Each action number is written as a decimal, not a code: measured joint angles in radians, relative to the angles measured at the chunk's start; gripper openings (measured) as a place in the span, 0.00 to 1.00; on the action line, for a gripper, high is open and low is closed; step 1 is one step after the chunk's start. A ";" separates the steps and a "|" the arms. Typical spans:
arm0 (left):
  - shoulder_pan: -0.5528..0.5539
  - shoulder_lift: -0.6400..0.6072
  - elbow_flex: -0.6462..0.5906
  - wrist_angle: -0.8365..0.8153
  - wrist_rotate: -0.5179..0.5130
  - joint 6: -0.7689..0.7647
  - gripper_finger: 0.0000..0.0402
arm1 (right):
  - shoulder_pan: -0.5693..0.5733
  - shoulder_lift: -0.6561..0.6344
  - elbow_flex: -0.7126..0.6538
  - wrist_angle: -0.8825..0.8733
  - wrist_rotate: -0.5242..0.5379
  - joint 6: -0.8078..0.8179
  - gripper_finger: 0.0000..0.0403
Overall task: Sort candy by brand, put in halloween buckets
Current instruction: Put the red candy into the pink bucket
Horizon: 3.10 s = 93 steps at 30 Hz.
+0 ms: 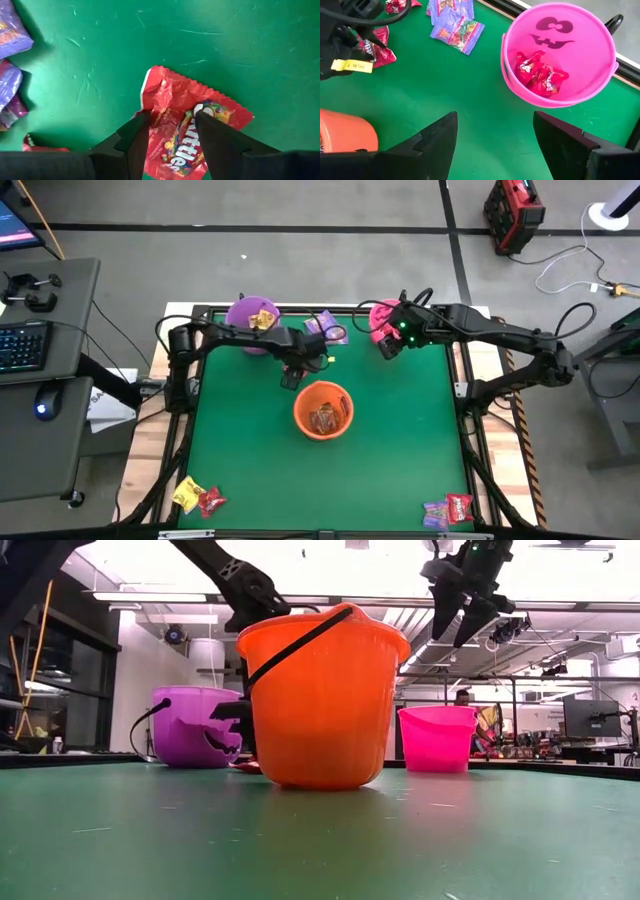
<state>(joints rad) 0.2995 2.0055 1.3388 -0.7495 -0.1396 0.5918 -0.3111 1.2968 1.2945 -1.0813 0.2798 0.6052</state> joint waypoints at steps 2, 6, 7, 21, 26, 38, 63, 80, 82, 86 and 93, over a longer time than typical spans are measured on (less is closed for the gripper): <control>0.004 0.007 -0.001 -0.004 0.036 -0.002 0.37 | 0.001 0.000 0.000 0.000 -0.001 0.001 0.63; 0.003 -0.002 -0.003 -0.007 0.050 -0.044 0.17 | 0.016 0.000 0.000 0.000 -0.001 -0.001 0.63; 0.002 -0.008 -0.003 -0.008 0.055 -0.061 0.09 | 0.022 0.000 0.000 0.000 -0.001 -0.002 0.63; 0.097 -0.319 -0.008 0.081 0.068 -0.205 0.00 | 0.141 -0.019 -0.001 -0.044 0.072 0.061 0.63; 0.124 -0.402 -0.006 0.338 0.149 -0.321 0.00 | 0.207 -0.072 -0.001 -0.021 0.200 0.201 0.63; 0.090 -0.166 -0.006 1.129 0.284 -0.837 0.00 | 0.234 -0.126 -0.001 0.180 0.323 0.365 0.63; 0.074 0.456 0.697 0.892 0.093 -0.820 0.12 | 0.233 -0.125 -0.001 0.409 0.356 0.101 0.63; 0.127 0.213 0.872 0.200 0.169 -0.651 0.55 | 0.232 -0.222 0.000 0.342 0.350 -0.045 0.63; 0.127 0.154 0.864 0.100 0.209 -0.650 0.54 | 0.232 -0.229 0.000 0.269 0.296 -0.046 0.63; 0.096 0.020 0.779 0.056 0.235 -0.643 0.53 | 0.249 -0.219 -0.028 0.064 0.044 -0.035 0.63; 0.002 -0.275 0.385 0.305 0.221 -0.725 0.53 | 0.470 -0.228 -0.353 0.018 -0.339 0.242 0.63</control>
<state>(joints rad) 0.3016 1.7302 1.7241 -0.4449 0.0819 -0.1335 0.1592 1.0688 0.9417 -1.0636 -0.0590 0.8472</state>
